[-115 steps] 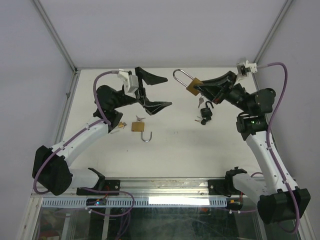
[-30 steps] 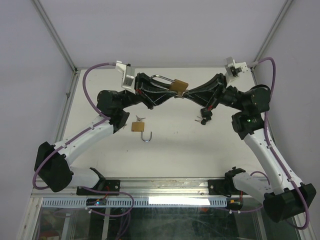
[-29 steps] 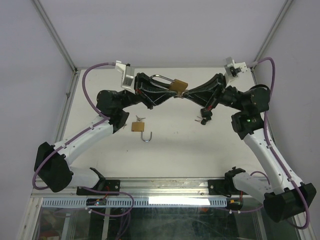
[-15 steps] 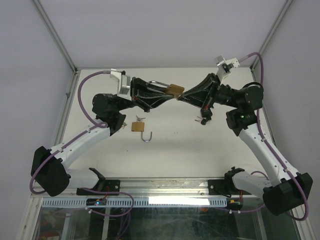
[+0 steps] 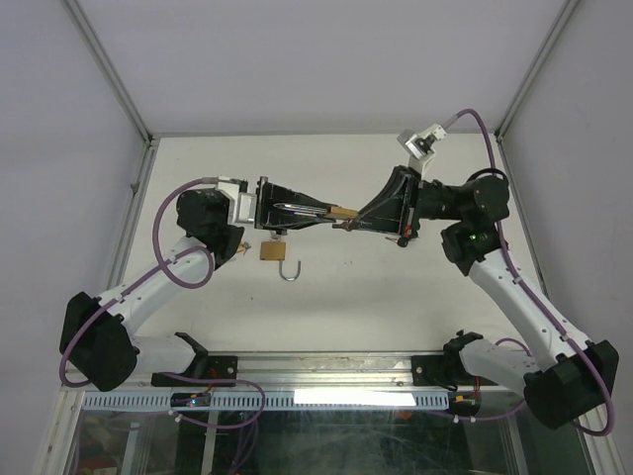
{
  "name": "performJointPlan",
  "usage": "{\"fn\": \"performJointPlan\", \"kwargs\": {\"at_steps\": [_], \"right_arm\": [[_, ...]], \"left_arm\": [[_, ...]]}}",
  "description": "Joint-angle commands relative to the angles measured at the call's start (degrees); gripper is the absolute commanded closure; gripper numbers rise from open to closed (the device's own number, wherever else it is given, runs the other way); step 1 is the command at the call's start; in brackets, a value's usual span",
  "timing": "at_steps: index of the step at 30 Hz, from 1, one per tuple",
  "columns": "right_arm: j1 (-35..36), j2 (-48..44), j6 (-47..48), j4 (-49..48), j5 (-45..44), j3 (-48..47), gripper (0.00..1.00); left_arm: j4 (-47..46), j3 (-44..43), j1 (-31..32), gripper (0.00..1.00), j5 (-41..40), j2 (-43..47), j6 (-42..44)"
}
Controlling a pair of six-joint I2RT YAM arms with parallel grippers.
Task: Unlock with the key
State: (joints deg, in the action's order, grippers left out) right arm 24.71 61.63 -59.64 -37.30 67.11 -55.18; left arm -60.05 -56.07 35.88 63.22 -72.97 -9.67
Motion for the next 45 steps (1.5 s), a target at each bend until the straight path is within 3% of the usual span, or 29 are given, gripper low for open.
{"fn": "performJointPlan", "kwargs": {"at_steps": [1, 2, 4, 6, 8, 11, 14, 18, 20, 21, 22, 25, 33, 35, 38, 44, 45], "right_arm": [[2.7, -5.0, 5.1, 7.8, -3.3, -2.8, 1.00], [2.7, -5.6, 8.1, 12.6, -4.2, -3.7, 1.00], [2.7, -6.5, 20.8, 29.5, -5.7, -7.5, 0.82], [2.4, -7.5, 37.7, 47.9, -10.2, -11.5, 0.53], [2.1, -8.9, 47.3, 58.8, -16.4, -13.4, 0.37], [1.8, -10.2, 53.2, 63.7, -19.2, -14.7, 0.25], [1.8, -9.9, 53.7, 61.0, -18.3, -14.0, 0.24], [2.6, -8.0, 45.3, 46.9, -17.3, -8.5, 0.28], [3.4, -7.3, 42.3, 39.6, -18.8, -6.2, 0.40], [3.6, -6.9, 41.9, 36.7, -18.8, -5.5, 0.40], [3.7, -6.5, 39.5, 34.4, -18.5, -5.2, 0.51], [4.0, -5.4, 36.9, 29.4, -17.3, -4.8, 0.66], [4.8, -4.2, 34.8, 24.5, -16.4, -4.2, 0.67], [5.2, -3.6, 34.7, 24.5, -15.7, -4.3, 0.76], [5.7, -2.7, 34.6, 25.6, -14.9, -5.1, 1.00], [5.7, -3.9, 33.3, 23.0, -14.9, -3.9, 1.00], [5.7, -4.1, 33.1, 23.1, -14.8, -3.5, 1.00]], "left_arm": [[2.9, 1.6, 0.1, 1.00, 4.0, -1.3, 2.8], [2.6, 1.8, 0.1, 1.00, 2.1, -1.2, 0.8], [3.3, 2.0, 0.0, 1.00, -2.5, -0.7, -3.9], [5.0, 2.2, -0.1, 1.00, -5.6, 0.2, -6.1], [6.7, 2.6, -0.1, 1.00, -7.1, 1.3, -7.0], [10.3, 3.1, -0.2, 1.00, -8.9, 2.5, -7.5], [9.8, 3.7, -0.1, 1.00, -10.3, 2.9, -9.1], [9.0, 3.7, -0.1, 1.00, -10.9, 2.3, -12.2], [8.8, 3.5, -0.1, 1.00, -10.4, 2.2, -12.1], [8.7, 3.4, 0.0, 1.00, -10.2, 2.2, -11.9], [8.8, 3.4, -0.1, 1.00, -10.0, 2.2, -11.7], [9.5, 3.1, -0.1, 1.00, -9.9, 2.1, -11.9], [9.8, 2.4, 0.0, 1.00, -9.7, 1.3, -12.1], [9.4, 2.2, 0.0, 1.00, -9.9, 1.0, -12.1], [9.1, 1.9, 0.0, 1.00, -9.7, 0.6, -12.2], [9.7, 3.0, -0.1, 1.00, -11.5, 1.2, -12.3], [9.8, 3.5, -0.1, 0.93, -12.3, 1.4, -12.4]]}}
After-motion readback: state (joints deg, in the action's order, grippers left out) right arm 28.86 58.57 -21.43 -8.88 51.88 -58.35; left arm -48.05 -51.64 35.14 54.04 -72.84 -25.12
